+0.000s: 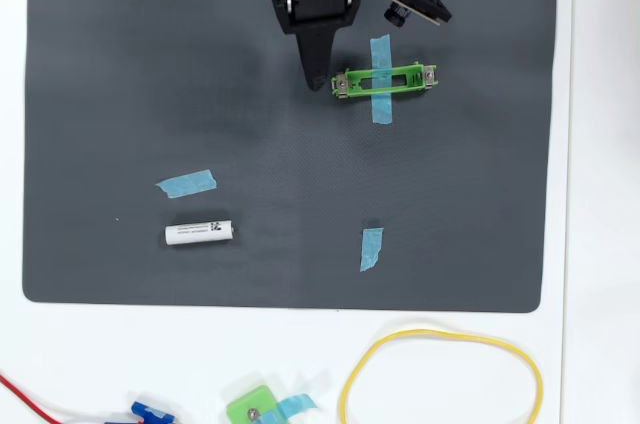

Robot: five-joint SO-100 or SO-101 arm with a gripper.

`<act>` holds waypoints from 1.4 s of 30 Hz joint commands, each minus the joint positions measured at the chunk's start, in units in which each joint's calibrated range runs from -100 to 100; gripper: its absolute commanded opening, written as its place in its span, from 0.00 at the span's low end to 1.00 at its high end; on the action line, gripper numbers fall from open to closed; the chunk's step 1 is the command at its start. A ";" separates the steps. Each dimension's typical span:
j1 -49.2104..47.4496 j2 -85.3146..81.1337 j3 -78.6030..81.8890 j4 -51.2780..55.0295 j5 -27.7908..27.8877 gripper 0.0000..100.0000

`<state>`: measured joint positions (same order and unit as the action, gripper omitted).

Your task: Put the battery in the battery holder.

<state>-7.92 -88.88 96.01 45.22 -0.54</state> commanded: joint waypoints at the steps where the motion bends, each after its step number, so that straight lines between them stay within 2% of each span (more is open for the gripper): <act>1: 1.01 16.68 -10.54 -2.04 0.18 0.00; 4: 3.09 25.55 -19.00 -4.66 2.53 0.00; 9: 3.30 31.52 -31.87 -4.57 3.10 0.03; 10: 3.30 33.74 -33.54 -4.57 3.10 0.05; 11: 3.09 40.65 -37.95 -4.57 4.61 0.16; 14: 3.19 48.15 -41.21 -4.66 6.44 0.24; 19: 2.36 65.47 -49.93 -4.66 5.03 0.24; 30: 3.71 77.24 -63.14 -3.52 5.71 0.24; 35: 5.69 83.89 -75.39 2.94 5.97 0.24; 36: 6.72 87.64 -81.82 8.98 6.23 0.24; 42: 10.25 97.45 -98.47 22.96 7.69 0.25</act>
<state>0.17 5.18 8.35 61.41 6.61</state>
